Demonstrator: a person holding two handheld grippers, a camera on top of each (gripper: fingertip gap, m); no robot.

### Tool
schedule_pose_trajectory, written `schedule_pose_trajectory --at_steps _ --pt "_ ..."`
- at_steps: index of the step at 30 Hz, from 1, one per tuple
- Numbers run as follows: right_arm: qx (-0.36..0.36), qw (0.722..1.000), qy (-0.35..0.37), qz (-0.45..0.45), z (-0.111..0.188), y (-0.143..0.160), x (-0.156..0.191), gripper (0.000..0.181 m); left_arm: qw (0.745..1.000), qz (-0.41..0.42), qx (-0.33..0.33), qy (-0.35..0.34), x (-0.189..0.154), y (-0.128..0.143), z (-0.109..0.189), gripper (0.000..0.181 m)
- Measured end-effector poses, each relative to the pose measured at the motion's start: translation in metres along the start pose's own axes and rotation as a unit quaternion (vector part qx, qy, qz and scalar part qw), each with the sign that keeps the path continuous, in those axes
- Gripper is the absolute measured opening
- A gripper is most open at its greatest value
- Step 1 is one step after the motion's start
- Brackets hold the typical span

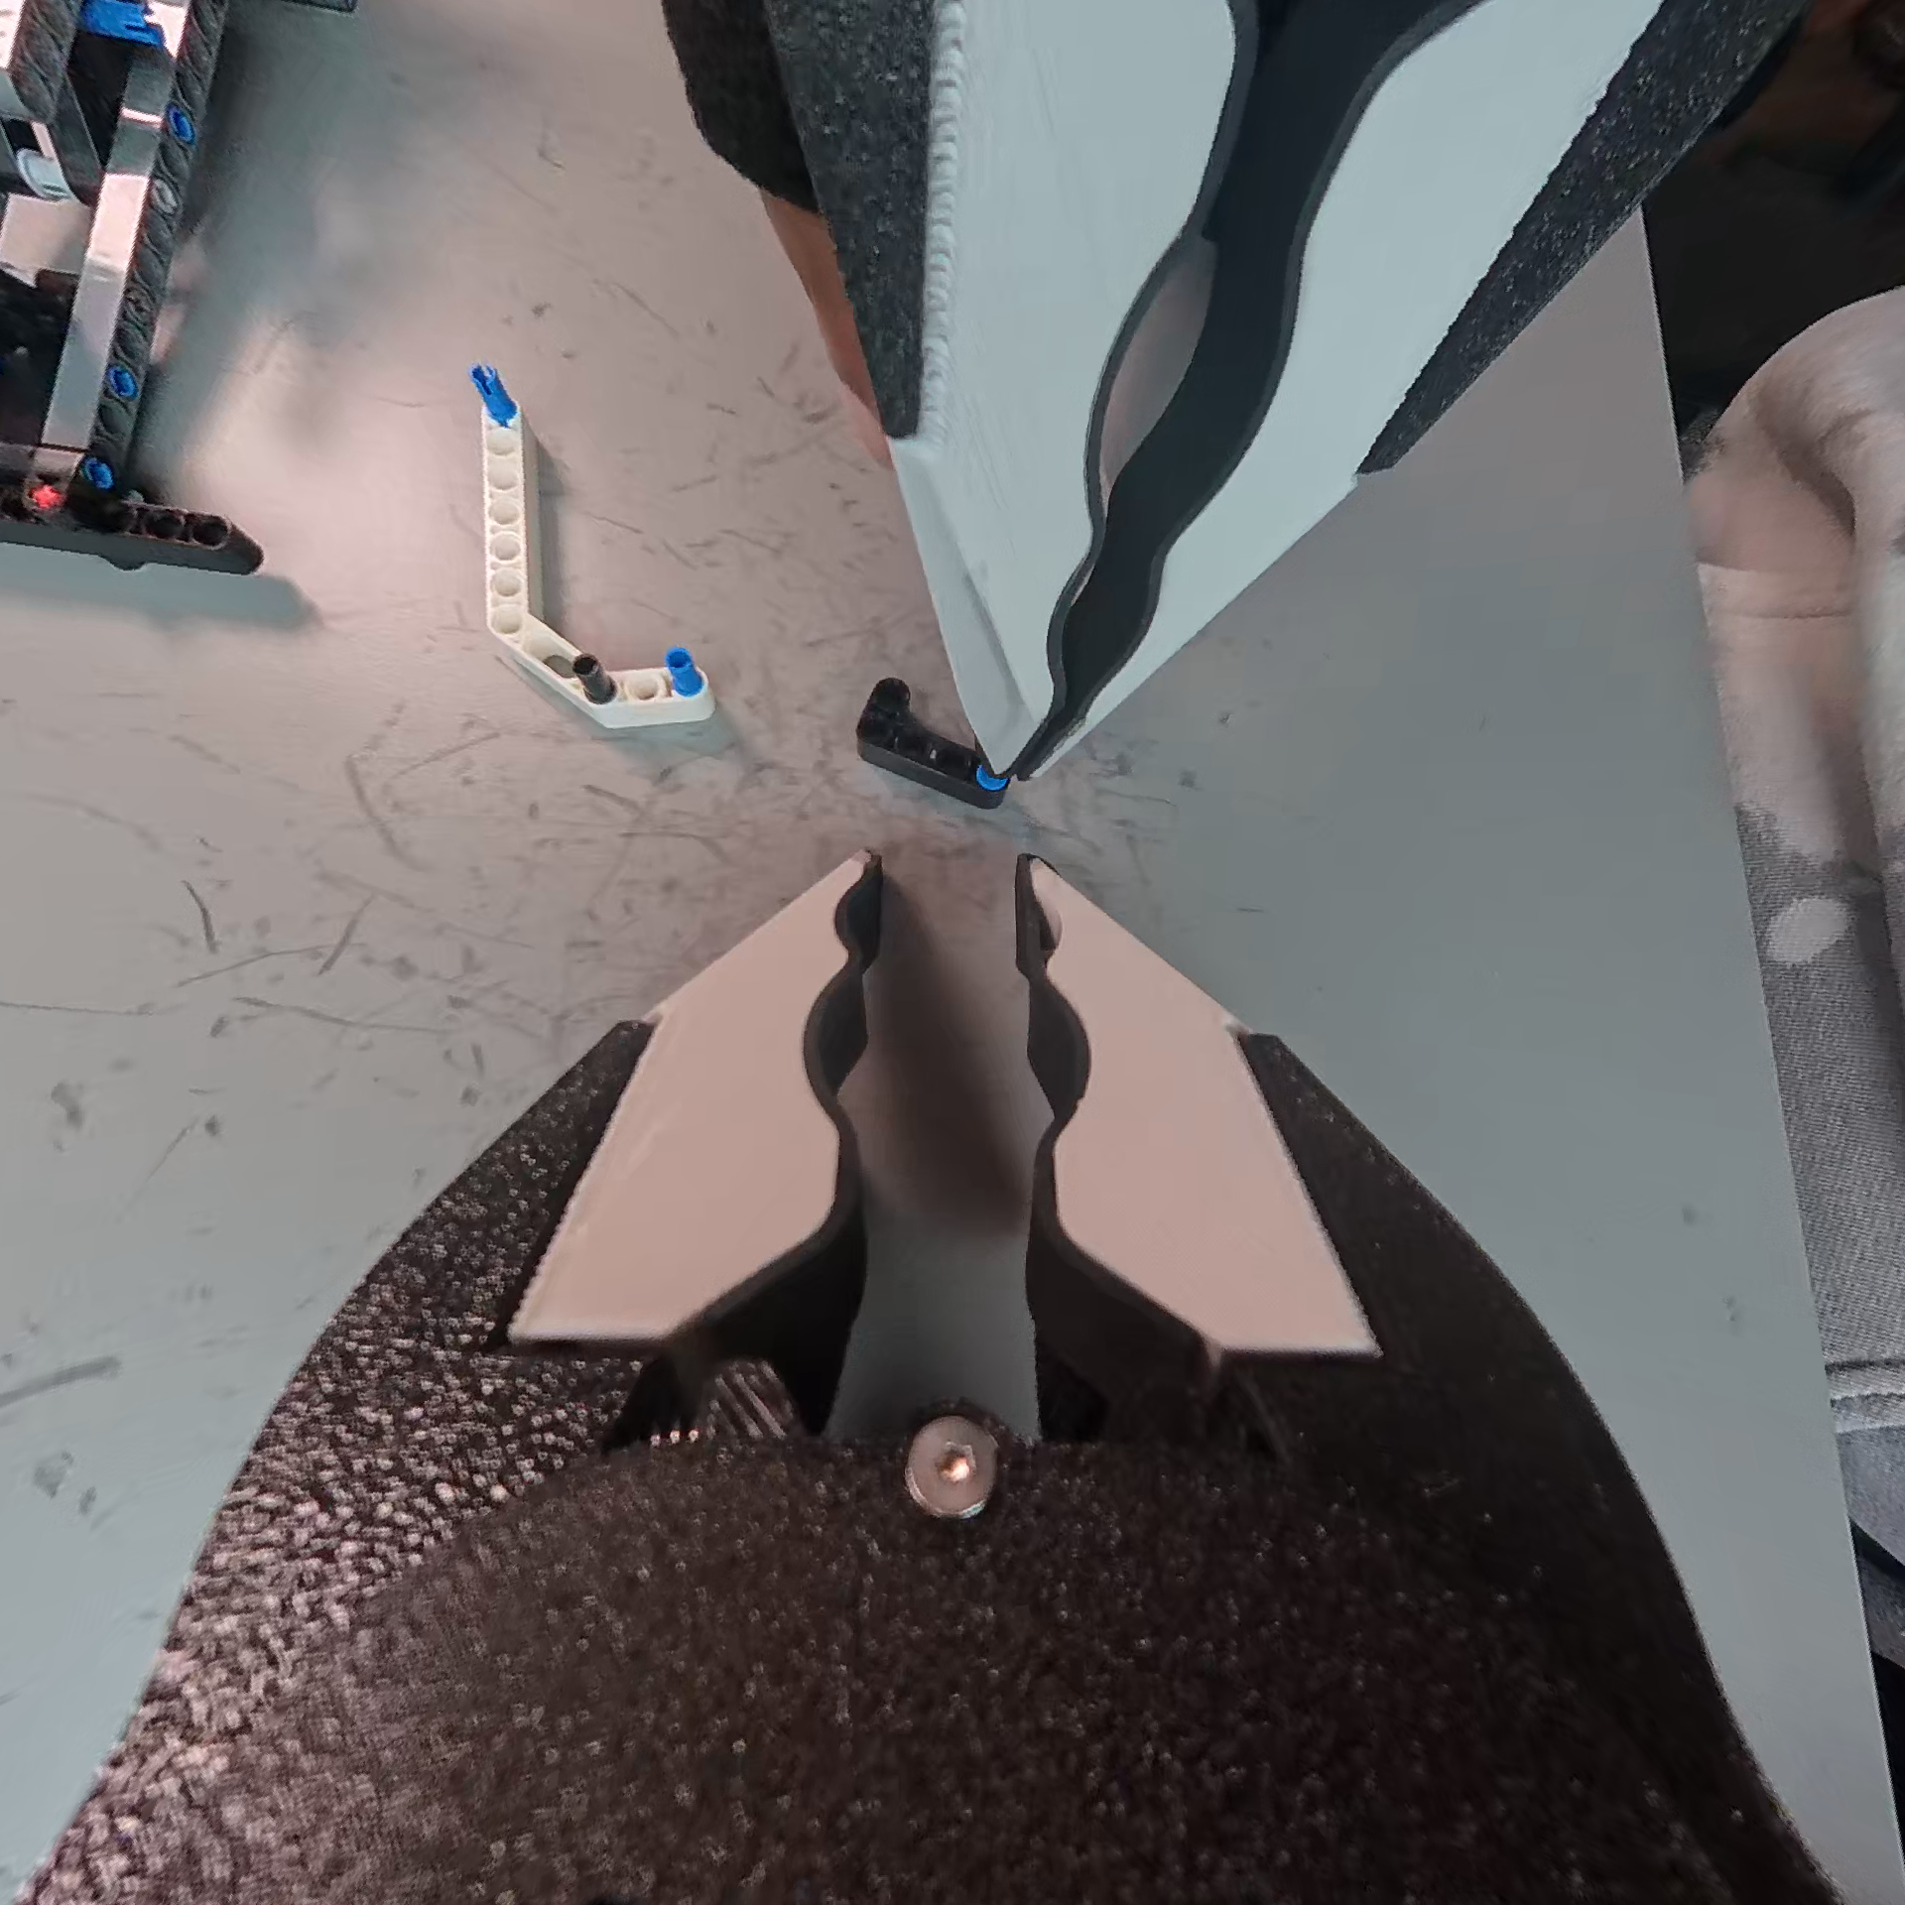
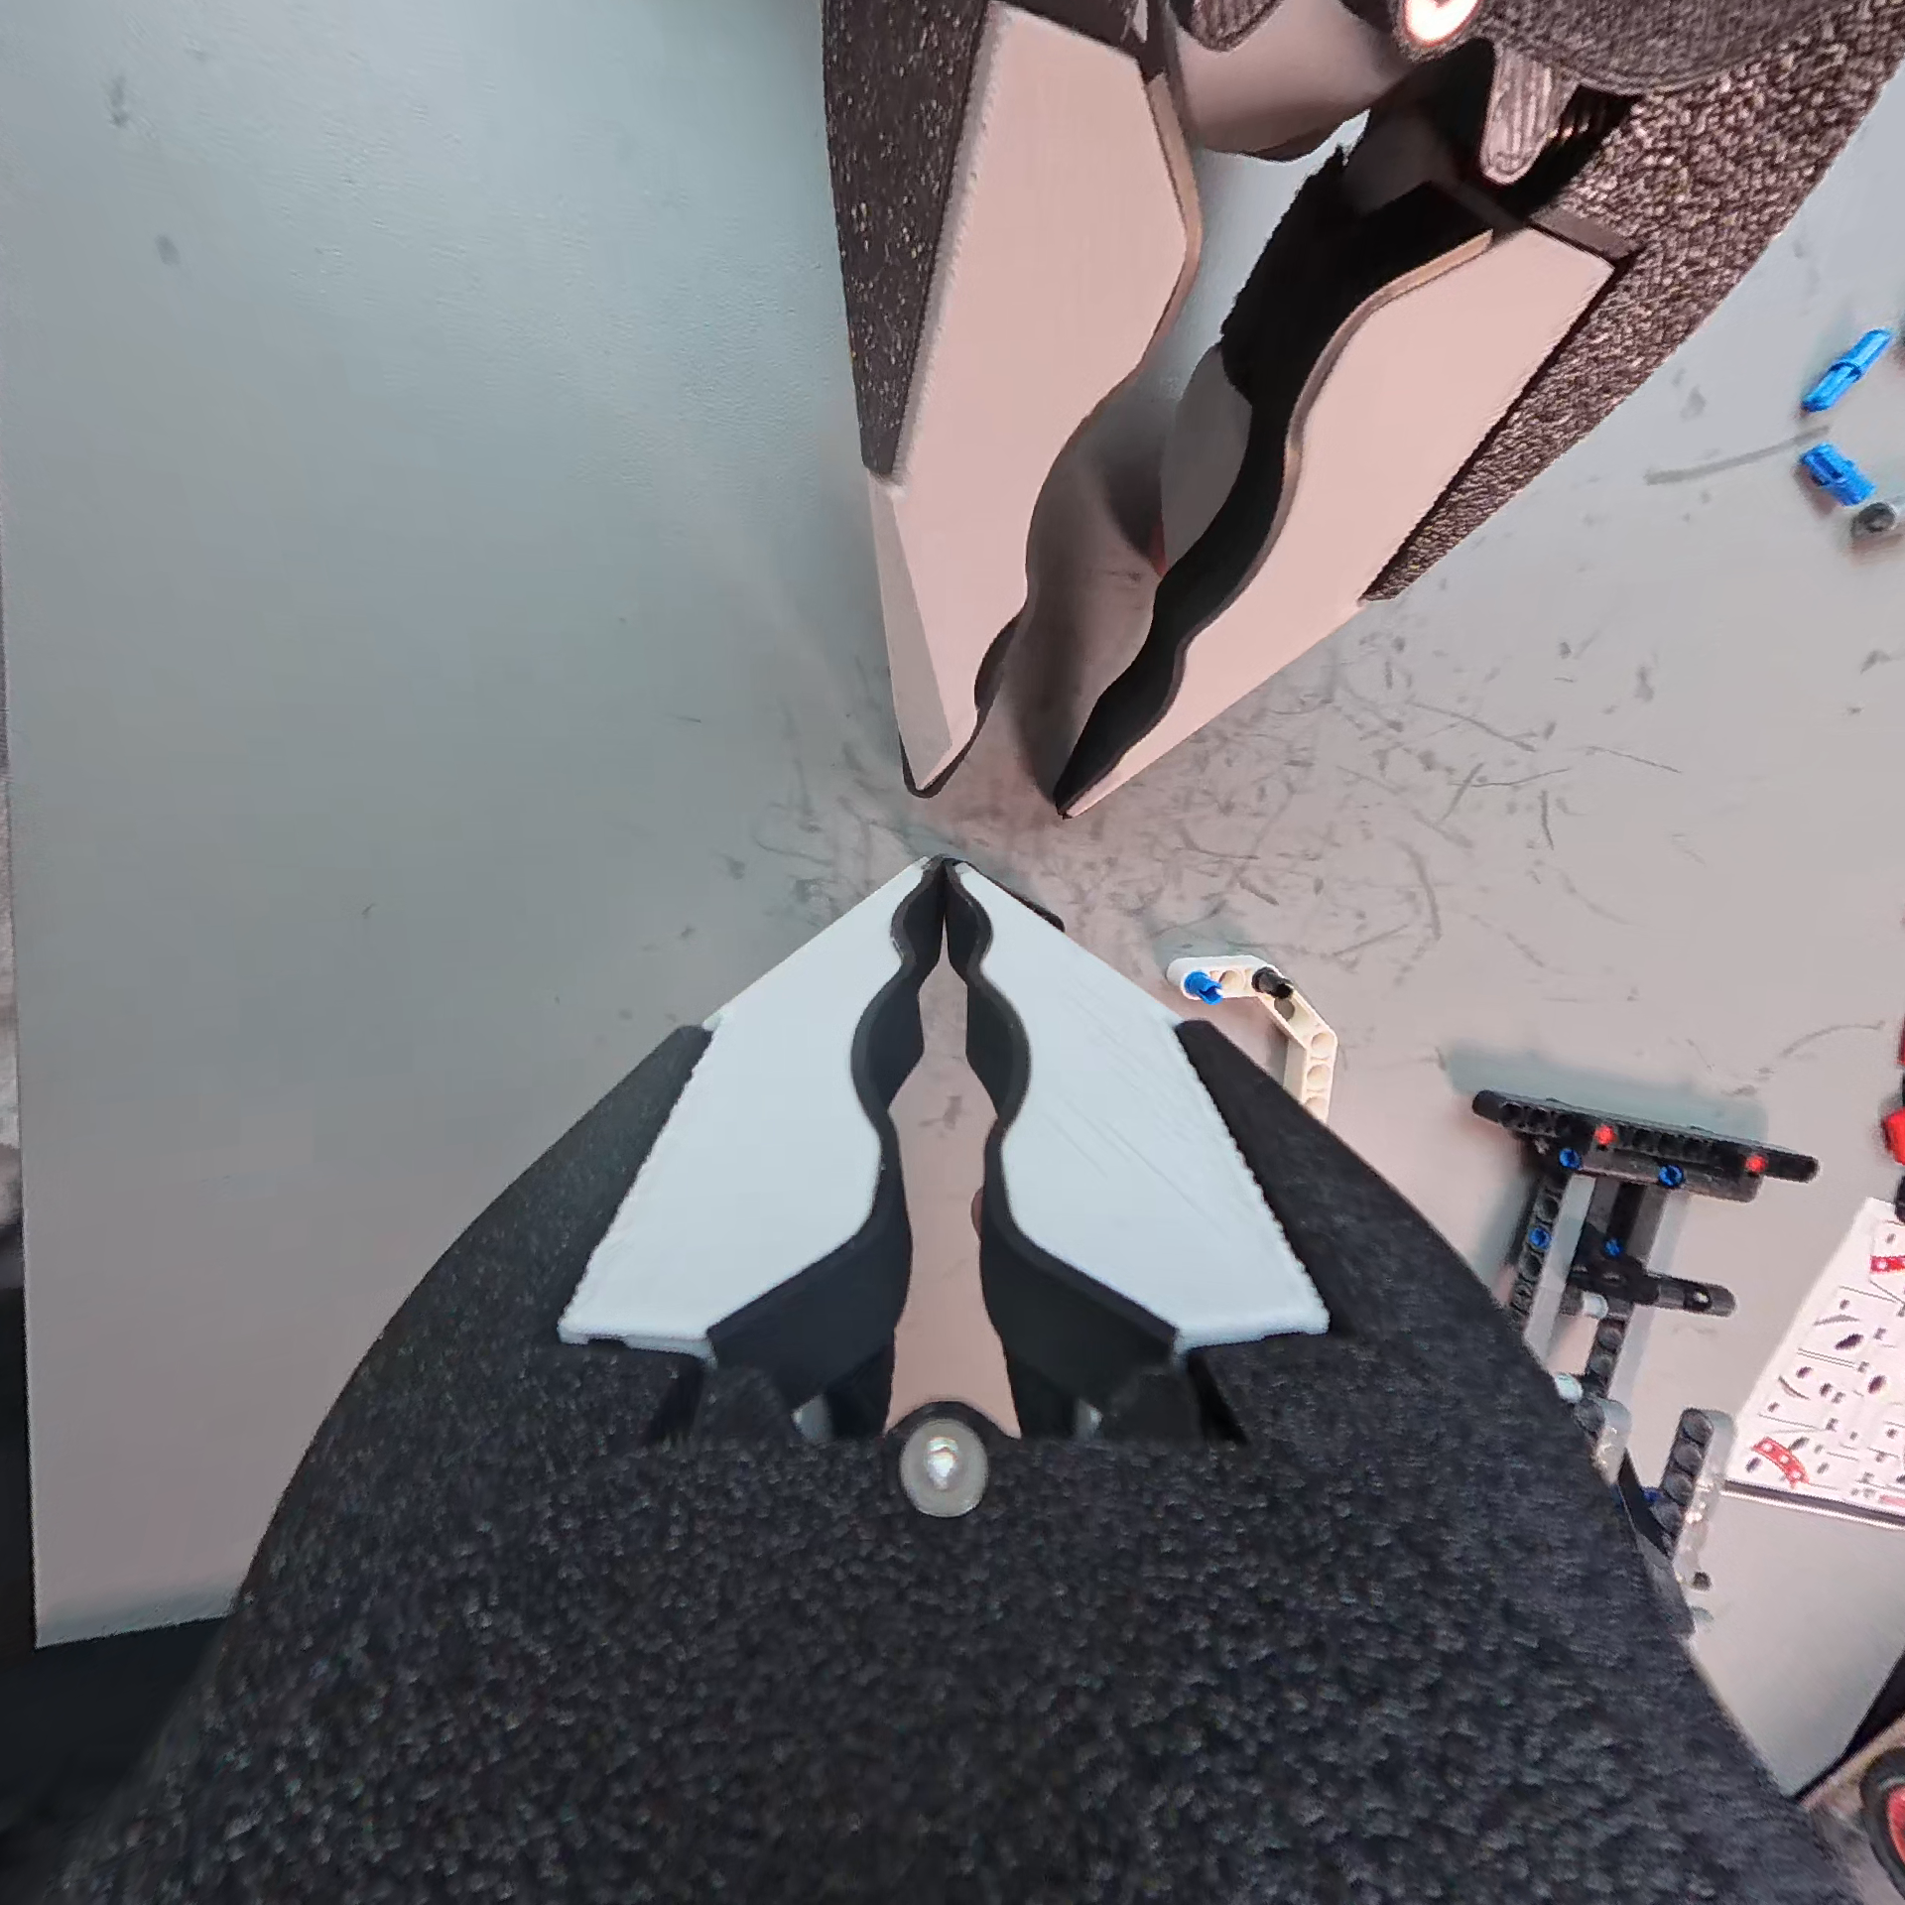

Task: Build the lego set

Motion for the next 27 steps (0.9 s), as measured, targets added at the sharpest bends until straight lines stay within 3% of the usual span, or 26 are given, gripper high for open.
schedule_pose_trajectory --at_steps 4,7,12,18,21,23,24,27 --pt "-0.05 0.999 0.021 -0.006 0.0 0.002 0.0 0.0 1.0 -0.001 -0.002 -0.003 -0.001 0.001 0.002 0.026" --pt "-0.123 0.991 0.02 -0.054 0.011 0.007 0.002 0.02 1.0 0.004 -0.011 -0.009 -0.001 0.002 0.005 0.026" --pt "-0.139 0.984 0.052 -0.103 0.011 0.031 -0.001 0.029 1.0 0.008 -0.007 -0.011 0.0 0.003 0.005 0.027" --pt "-0.16 0.98 0.053 -0.108 -0.001 0.034 -0.007 0.032 0.999 0.023 -0.013 -0.028 0.005 0.002 0.006 0.03" --pt "-0.134 0.982 0.04 -0.125 -0.01 0.028 -0.008 0.029 0.998 0.036 -0.02 -0.037 0.008 0.002 0.008 0.03" --pt "-0.132 0.978 0.045 -0.152 -0.012 0.025 -0.011 0.007 0.998 0.041 -0.031 -0.042 0.01 0.001 0.01 0.03" --pt "-0.129 0.978 0.048 -0.154 -0.012 0.026 -0.012 0.007 0.997 0.044 -0.04 -0.045 0.011 0.0 0.013 0.031" --pt "-0.223 0.957 0.021 -0.186 0.0 0.028 -0.016 0.006 0.993 0.049 -0.1 -0.049 0.014 -0.007 0.025 0.034"
Point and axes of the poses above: each gripper's, where its closed fingertips meet, z back along the fingers, y out of its underside, x = y × z across the jaws, the point moved 6 cm from there along z, back along the fingers
